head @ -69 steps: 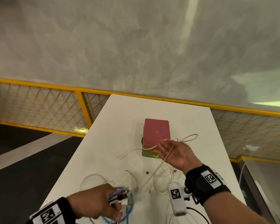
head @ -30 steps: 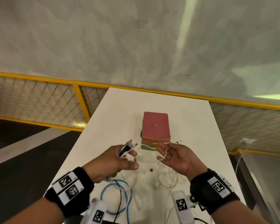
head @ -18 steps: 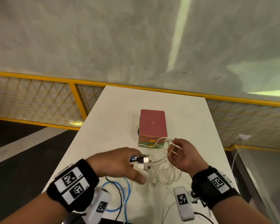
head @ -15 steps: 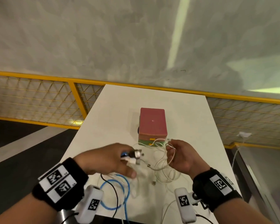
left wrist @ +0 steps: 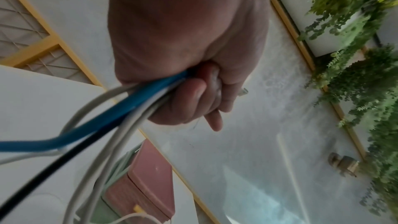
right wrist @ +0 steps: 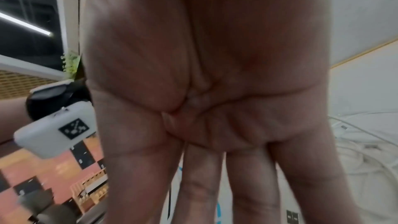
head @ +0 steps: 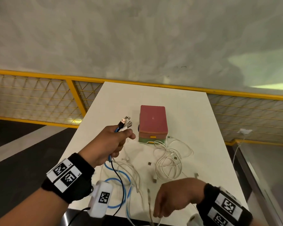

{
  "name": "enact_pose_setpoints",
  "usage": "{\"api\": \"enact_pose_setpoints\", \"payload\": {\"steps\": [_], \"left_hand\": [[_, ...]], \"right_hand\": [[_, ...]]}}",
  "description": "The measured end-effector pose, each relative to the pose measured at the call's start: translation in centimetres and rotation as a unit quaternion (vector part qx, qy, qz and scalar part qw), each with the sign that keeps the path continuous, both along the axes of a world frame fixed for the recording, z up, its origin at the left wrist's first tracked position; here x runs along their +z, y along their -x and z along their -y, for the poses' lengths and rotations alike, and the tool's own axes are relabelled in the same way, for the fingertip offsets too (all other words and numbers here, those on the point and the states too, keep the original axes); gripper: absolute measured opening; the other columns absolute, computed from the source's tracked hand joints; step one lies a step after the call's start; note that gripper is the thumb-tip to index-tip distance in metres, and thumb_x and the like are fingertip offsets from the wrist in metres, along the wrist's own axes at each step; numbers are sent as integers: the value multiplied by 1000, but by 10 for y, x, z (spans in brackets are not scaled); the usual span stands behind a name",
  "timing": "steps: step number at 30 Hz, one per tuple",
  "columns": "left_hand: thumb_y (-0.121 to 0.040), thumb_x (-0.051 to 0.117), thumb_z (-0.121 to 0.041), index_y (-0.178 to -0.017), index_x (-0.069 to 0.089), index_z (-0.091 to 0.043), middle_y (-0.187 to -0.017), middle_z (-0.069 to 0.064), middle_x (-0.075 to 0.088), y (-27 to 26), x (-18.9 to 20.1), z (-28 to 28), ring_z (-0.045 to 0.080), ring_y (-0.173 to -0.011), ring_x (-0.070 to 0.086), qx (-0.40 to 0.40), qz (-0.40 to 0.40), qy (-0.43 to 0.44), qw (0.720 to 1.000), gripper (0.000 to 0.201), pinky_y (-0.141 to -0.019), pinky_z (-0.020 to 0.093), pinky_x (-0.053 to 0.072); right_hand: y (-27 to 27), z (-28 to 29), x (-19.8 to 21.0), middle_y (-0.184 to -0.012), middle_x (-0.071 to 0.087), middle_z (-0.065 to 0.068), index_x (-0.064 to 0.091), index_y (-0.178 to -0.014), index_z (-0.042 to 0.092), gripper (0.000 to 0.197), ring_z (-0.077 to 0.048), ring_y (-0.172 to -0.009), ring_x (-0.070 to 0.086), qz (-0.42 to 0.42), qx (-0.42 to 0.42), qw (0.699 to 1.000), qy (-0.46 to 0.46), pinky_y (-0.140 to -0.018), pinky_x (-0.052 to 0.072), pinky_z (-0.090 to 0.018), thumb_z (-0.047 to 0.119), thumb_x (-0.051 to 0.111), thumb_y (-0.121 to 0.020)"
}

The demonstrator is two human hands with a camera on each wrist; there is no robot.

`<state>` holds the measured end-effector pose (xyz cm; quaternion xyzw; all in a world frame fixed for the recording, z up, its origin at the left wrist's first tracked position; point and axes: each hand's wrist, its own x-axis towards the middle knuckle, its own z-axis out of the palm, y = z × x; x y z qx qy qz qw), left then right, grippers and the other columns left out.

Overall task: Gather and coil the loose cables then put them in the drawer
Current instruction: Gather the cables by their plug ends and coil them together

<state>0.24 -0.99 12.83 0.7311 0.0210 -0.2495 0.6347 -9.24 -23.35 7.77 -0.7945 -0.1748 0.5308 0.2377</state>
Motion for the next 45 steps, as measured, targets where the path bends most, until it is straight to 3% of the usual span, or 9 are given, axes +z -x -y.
{"api": "enact_pose_setpoints", "payload": {"steps": [5,8,13,25,31,36,39,42,45], "left_hand": [[-98,51,-36,-82,72,-6,-50,2,33,3,3,-6,13,-39,32,-17,-12,125,992,40,-45,26,32],[-90,49,-42,-73,74,-6,-49,7,46,5,6,-7,23,-47,53,-42,8,160,986,47,-64,37,52],[-94,51,-43,-72,74,-3,-60,12,61,2,0,-9,38,-84,68,-39,38,192,980,51,-87,49,50],[-92,53,-44,-75,76,-8,-65,10,66,-6,-24,-12,30,-79,68,15,10,197,980,46,-79,42,49],[-89,55,-38,-97,75,-7,-88,11,73,-15,-22,0,30,-94,68,51,5,202,978,38,-90,48,52],[-100,50,-35,-119,68,-8,-122,15,70,-18,-17,30,29,-113,68,94,-24,202,975,38,-89,43,55],[-100,50,-35,-123,65,-4,-118,14,71,-15,-6,50,28,-110,68,103,-49,227,967,41,-75,34,61],[-101,47,-37,-122,66,-5,-121,20,70,-11,1,64,33,-116,65,60,-48,232,970,43,-95,44,53],[-102,46,-36,-118,67,2,-114,20,72,-5,5,73,27,-107,70,23,-37,227,973,46,-95,42,54]], "right_hand": [[-43,-12,-23,-116,71,-2,72,-110,16,27,-13,-91,61,238,-112,964,40,-73,42,-16,12,54,-89],[-78,-12,-65,-121,66,2,69,-110,26,29,-18,-112,60,371,-224,897,92,-91,46,-26,15,52,-88],[-88,-19,-112,-125,55,-7,58,-119,18,27,-32,-117,53,374,-68,894,237,-90,50,-41,21,48,-95],[-68,13,-125,-111,64,-5,69,-105,19,28,-35,-111,54,455,59,863,209,-91,39,-46,10,52,-86],[-81,6,-62,-83,69,6,69,-87,26,12,-7,-78,65,379,-228,896,-29,-75,52,-31,21,74,-77],[-87,0,12,-66,63,5,62,-72,19,22,1,-55,55,387,-501,745,-212,-56,47,-14,8,81,-73],[-84,-6,37,-71,69,1,65,-75,19,16,-10,-63,64,413,-536,691,-255,-59,53,-24,12,80,-76],[-77,-16,47,-70,69,3,66,-76,22,14,-11,-64,66,436,-528,682,-258,-60,54,-24,12,77,-78],[-70,-27,48,-72,70,4,68,-78,23,12,-9,-67,67,446,-512,688,-255,-63,56,-27,12,73,-80]]}}
